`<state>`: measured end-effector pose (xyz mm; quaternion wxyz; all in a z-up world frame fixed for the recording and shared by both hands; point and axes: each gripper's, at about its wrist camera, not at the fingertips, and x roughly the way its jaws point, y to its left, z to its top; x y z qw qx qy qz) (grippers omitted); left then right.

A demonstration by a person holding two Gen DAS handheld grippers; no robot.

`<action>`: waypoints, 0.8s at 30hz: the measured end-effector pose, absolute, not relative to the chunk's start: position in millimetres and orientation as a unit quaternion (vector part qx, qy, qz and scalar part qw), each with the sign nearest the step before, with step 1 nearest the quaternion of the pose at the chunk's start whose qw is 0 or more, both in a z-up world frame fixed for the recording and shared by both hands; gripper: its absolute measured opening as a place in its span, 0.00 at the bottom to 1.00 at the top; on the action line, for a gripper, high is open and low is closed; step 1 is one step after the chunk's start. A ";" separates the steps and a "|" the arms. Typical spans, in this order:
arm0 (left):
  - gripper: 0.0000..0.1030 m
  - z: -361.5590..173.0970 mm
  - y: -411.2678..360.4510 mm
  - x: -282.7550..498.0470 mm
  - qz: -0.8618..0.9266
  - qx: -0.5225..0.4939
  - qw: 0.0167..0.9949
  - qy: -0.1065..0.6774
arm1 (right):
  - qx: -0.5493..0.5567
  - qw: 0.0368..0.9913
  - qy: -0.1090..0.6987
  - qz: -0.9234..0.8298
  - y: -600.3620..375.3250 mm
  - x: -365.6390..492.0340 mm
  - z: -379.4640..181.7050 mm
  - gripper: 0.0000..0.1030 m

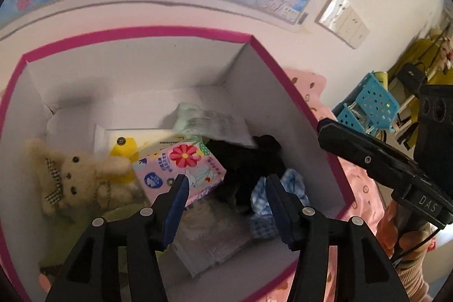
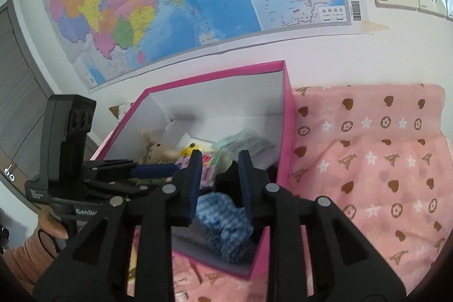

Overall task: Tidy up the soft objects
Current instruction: 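Move the right gripper to the yellow tissue pack and grasp it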

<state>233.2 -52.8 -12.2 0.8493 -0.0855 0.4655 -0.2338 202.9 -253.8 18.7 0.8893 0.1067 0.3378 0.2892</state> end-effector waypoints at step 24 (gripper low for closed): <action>0.64 -35.3 22.3 90.5 -0.222 -0.088 0.877 0.417 | 0.109 0.799 0.410 0.427 -195.4 73.2 -55.3 0.44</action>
